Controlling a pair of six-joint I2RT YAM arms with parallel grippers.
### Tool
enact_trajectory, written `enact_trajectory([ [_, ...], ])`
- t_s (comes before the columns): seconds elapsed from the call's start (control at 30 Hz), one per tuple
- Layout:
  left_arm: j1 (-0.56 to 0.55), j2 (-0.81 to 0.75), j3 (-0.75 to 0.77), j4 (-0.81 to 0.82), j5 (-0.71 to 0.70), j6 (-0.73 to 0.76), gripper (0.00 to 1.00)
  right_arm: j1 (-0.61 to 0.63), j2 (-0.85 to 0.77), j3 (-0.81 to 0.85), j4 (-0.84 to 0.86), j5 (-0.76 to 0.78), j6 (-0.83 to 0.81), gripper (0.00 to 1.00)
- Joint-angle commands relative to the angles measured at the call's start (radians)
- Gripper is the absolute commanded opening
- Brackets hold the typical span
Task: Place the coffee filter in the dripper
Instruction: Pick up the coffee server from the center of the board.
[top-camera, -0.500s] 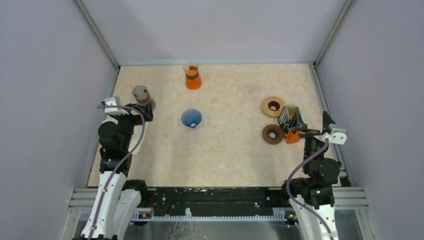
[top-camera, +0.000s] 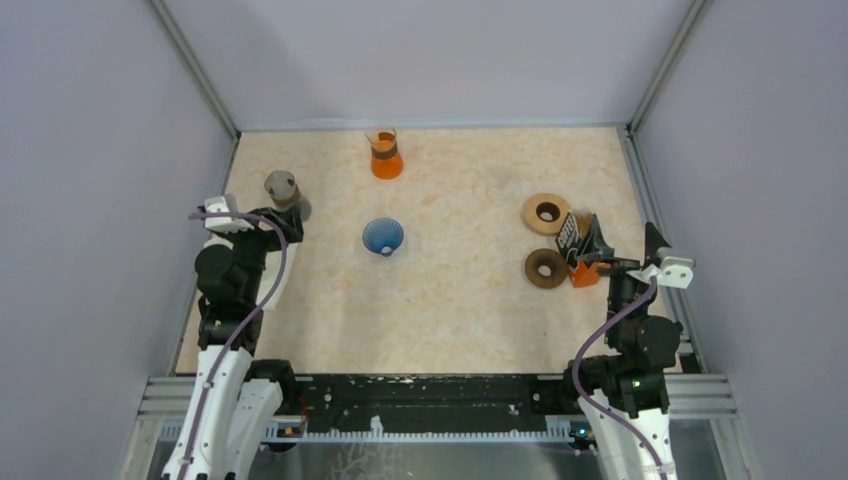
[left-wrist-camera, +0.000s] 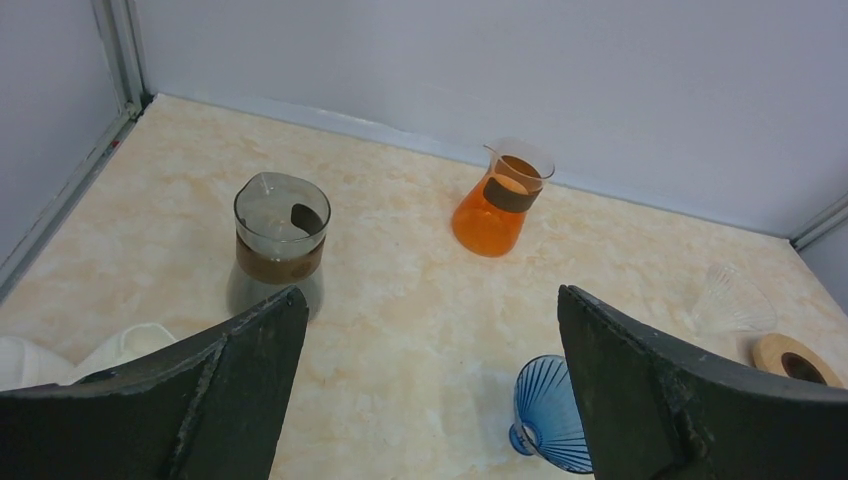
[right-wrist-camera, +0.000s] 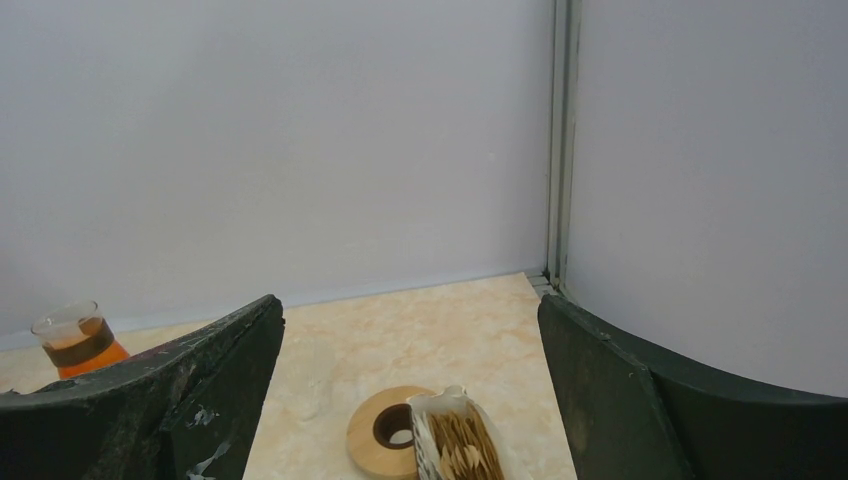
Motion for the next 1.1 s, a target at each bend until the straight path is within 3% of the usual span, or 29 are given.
enact_trajectory([
  [0.0,0.005,0.055,0.066,-0.061,-0.057,-0.018,0.99,0.011,0.011,0.005,0.038,-0.004,-0.003,0.99],
  [0.3,0.012,0.354,0.213,-0.118,-0.118,-0.119,0.99,0.012,-0.012,0.004,0.038,-0.022,0.005,0.99],
  [0.57,0.09,0.604,0.393,-0.221,-0.132,-0.242,0.99,0.034,-0.003,0.004,0.036,-0.047,0.004,0.99],
  [0.87,0.167,0.869,0.601,-0.364,-0.147,-0.307,0.81,0.044,-0.002,0.004,0.033,-0.054,-0.001,0.99],
  [1.07,0.176,0.975,0.658,-0.381,-0.153,-0.294,0.71,0.048,0.0,0.001,0.035,-0.052,-0.003,0.99],
])
